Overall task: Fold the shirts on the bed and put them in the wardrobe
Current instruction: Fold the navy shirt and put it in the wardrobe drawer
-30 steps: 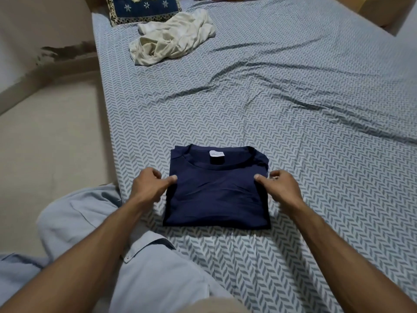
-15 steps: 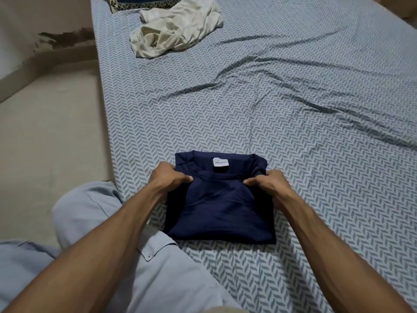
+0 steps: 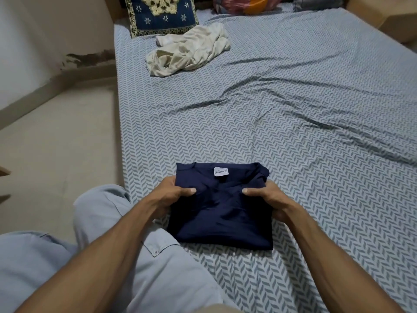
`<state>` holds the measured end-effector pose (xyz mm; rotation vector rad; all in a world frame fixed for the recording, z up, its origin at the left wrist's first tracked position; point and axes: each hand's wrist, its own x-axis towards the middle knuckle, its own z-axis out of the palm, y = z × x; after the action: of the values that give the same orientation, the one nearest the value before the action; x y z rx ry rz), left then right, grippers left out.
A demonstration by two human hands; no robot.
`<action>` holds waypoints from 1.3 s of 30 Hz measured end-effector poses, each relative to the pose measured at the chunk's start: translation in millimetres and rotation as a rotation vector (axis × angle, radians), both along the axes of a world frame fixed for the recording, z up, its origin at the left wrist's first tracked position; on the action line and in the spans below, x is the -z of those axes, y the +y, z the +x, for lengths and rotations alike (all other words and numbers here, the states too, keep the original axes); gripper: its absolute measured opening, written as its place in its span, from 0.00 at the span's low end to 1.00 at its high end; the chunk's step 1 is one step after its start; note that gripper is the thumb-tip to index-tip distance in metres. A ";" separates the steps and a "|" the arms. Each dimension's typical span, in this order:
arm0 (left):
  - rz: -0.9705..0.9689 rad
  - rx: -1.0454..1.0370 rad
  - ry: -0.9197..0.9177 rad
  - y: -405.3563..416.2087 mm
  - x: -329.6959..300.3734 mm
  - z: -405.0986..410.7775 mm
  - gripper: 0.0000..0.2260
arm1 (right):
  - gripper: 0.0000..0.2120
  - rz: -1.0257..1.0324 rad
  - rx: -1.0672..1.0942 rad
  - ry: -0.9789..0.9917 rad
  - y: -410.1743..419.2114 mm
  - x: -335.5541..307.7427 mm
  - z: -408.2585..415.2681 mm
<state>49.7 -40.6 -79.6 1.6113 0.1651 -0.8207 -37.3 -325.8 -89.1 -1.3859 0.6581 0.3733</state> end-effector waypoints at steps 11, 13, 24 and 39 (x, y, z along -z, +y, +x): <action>-0.087 -0.104 -0.204 1.2 -63.7 -12.1 0.10 | 0.22 0.157 0.008 -0.203 -4.8 -48.4 6.1; -0.115 -0.127 -0.238 8.1 -86.3 -14.0 0.10 | 0.24 0.221 -0.047 -0.259 -4.2 -66.9 9.8; -0.220 -0.156 -0.285 58.1 -183.6 -8.8 0.17 | 0.22 0.284 -0.243 -0.470 28.7 -161.9 53.3; -0.247 -0.318 -0.336 161.8 -197.0 81.9 0.14 | 0.22 0.244 -0.297 -0.374 133.2 -204.4 173.9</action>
<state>131.6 121.2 117.4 1.4179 0.0726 -0.3061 136.6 -192.6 115.3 -1.2744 0.0941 0.4007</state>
